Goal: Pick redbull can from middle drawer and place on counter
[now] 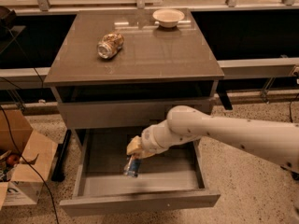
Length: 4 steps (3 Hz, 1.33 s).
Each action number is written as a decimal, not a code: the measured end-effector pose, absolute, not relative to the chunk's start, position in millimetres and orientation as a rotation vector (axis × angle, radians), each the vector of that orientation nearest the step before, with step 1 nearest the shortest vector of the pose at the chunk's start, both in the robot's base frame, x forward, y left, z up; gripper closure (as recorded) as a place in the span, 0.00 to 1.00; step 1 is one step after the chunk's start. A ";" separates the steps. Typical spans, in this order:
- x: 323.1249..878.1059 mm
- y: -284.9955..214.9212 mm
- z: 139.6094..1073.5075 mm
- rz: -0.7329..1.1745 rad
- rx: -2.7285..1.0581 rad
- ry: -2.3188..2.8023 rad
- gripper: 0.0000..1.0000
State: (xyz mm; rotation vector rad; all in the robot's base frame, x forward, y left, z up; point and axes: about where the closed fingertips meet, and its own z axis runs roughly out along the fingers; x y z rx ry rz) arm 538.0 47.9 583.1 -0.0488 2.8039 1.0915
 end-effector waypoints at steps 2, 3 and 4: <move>545.9 -98.8 745.5 0.984 -0.177 2.481 1.00; 570.2 -150.1 807.6 0.940 -0.181 2.389 1.00; 599.7 -180.8 861.1 0.893 -0.185 2.327 1.00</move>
Offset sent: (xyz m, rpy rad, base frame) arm 0.0147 -0.2289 0.2439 -0.0062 -0.5178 -0.0860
